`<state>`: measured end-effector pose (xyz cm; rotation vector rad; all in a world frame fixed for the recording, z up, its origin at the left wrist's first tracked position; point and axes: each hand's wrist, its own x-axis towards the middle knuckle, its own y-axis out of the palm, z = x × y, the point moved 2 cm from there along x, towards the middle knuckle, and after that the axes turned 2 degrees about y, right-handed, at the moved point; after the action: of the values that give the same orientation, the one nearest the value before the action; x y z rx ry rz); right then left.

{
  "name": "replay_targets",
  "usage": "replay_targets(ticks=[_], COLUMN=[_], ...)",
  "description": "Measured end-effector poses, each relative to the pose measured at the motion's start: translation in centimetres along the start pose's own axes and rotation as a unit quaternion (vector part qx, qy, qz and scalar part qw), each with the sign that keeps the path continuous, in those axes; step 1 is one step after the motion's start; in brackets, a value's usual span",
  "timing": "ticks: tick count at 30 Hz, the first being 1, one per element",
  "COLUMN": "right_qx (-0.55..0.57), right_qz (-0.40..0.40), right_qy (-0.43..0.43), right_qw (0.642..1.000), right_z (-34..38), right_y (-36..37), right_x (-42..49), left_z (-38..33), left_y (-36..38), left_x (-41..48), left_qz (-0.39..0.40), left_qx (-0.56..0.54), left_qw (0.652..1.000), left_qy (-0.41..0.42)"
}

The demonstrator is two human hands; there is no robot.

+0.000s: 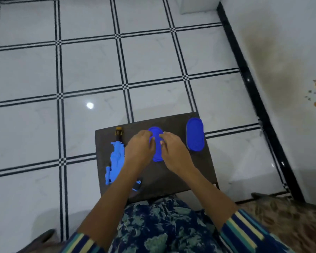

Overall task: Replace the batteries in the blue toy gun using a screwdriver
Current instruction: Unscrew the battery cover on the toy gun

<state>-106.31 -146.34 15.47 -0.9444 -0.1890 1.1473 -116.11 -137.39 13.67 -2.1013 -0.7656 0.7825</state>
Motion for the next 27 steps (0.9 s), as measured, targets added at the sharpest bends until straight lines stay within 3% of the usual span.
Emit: replay_targets(ticks=[5,15,27], right_qx=[0.005,0.0,-0.055], right_qz=[0.024,-0.02,-0.117], right_qy=[0.005,0.02,-0.1], right_qw=[1.0,1.0,0.987], right_z=[-1.4,-5.3,-16.6], right_y=[2.0,7.2,19.8], right_x=[1.8,4.1,8.8], left_z=[1.3,5.8,13.0], left_y=[2.4,7.6,19.3], left_x=[0.8,3.4,5.0], left_qz=[-0.011,-0.029,-0.16], left_qx=[-0.001,-0.027,-0.067], left_qw=[1.0,0.999,0.984], left_qy=[-0.02,0.013,0.041])
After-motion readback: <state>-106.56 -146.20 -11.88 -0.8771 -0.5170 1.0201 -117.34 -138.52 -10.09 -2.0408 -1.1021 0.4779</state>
